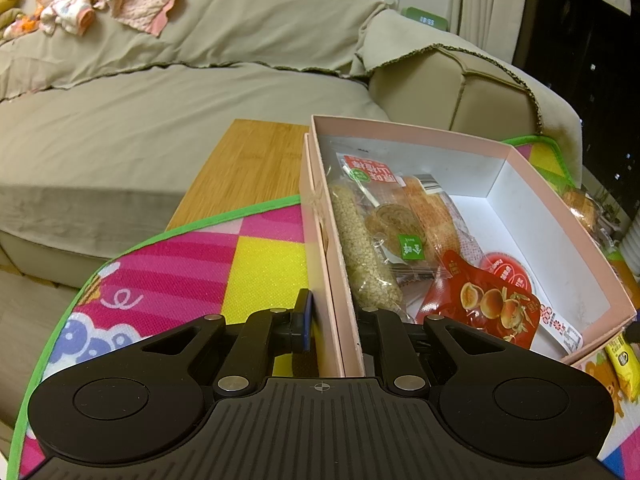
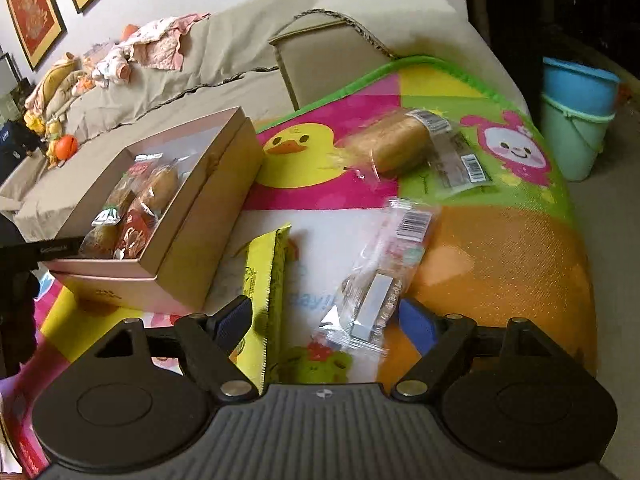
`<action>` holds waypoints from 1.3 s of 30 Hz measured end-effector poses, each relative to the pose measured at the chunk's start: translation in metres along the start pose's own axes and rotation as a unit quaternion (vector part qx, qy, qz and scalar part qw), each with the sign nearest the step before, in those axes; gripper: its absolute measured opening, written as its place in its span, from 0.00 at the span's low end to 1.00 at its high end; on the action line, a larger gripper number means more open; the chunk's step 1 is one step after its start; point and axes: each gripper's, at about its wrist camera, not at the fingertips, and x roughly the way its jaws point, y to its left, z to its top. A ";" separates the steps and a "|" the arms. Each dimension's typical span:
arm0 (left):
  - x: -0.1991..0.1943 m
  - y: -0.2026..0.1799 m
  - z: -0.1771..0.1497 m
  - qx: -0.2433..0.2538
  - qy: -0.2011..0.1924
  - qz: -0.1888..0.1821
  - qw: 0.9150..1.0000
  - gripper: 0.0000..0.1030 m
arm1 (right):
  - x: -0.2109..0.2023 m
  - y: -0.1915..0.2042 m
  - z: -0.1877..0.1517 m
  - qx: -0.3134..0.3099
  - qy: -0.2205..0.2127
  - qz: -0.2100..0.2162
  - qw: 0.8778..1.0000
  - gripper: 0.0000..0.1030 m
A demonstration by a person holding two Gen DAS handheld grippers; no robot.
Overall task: Organize objects
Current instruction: 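Move the right gripper over the mat and grasp the clear-wrapped snack bar, then lower the clear-wrapped snack bar into the pink box and release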
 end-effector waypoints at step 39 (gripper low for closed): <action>0.001 0.001 0.001 -0.005 -0.001 -0.006 1.000 0.15 | -0.042 0.153 0.108 -0.071 -0.087 0.048 0.993 0.34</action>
